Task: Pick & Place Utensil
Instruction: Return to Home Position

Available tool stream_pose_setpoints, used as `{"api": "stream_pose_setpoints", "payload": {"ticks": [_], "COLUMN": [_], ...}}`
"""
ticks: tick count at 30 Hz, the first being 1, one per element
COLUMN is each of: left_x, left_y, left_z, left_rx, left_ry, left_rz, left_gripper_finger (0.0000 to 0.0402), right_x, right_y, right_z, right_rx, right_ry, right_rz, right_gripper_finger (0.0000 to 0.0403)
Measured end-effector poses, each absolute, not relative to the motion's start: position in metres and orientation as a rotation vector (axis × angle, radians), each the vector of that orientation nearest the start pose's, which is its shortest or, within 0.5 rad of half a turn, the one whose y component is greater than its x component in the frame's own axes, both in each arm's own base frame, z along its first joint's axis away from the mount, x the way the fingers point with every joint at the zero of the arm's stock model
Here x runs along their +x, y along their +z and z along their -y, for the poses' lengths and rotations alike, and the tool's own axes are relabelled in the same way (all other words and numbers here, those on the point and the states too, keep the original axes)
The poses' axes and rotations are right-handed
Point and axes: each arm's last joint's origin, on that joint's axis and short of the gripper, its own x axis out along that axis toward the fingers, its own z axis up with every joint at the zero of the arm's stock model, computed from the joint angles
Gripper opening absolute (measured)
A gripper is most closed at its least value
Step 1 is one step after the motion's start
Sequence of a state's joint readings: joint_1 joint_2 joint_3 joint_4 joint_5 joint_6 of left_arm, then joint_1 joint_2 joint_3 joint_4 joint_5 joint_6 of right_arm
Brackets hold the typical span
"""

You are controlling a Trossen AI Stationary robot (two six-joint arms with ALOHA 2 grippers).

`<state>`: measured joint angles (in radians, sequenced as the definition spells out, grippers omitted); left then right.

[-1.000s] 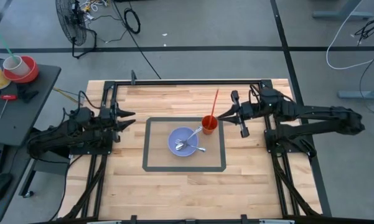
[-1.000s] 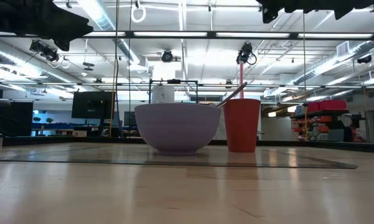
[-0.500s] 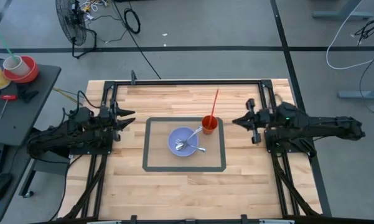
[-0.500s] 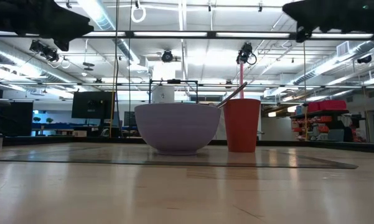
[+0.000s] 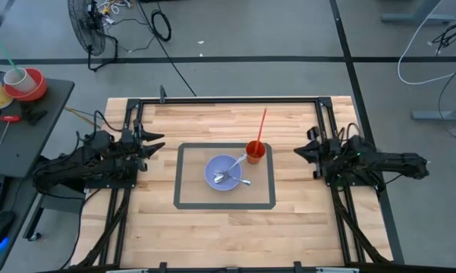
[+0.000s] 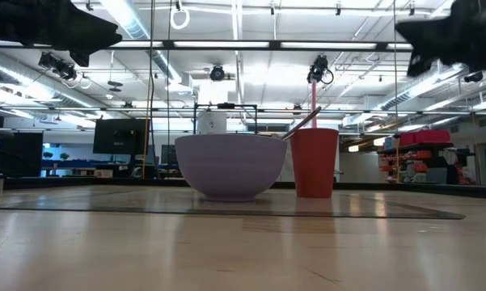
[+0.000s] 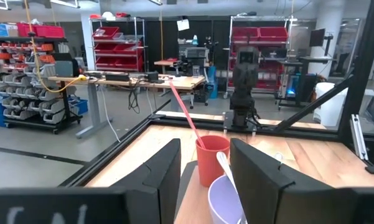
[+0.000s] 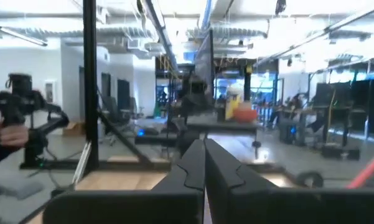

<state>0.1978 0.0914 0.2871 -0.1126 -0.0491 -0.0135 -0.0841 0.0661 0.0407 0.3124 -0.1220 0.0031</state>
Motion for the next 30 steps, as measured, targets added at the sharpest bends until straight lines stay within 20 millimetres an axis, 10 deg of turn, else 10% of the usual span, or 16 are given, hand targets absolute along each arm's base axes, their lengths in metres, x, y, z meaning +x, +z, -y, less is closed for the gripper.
{"api": "stream_pose_setpoints", "payload": {"ticks": [17, 30], "left_x": [0.087, 0.082], "left_y": [0.24, 0.22], "left_z": [-0.019, -0.012], "left_rx": [-0.056, -0.053], "left_ry": [0.247, 0.217], "left_rz": [0.051, 0.174], "left_gripper_finger": [0.0133, 0.0007], "right_x": [0.101, 0.101], "right_y": [0.181, 0.181], "right_z": [0.003, 0.003], "right_rx": [0.06, 0.06], "right_ry": [0.046, 0.046], "right_rz": [0.129, 0.126], "right_gripper_finger": [0.002, 0.002]}}
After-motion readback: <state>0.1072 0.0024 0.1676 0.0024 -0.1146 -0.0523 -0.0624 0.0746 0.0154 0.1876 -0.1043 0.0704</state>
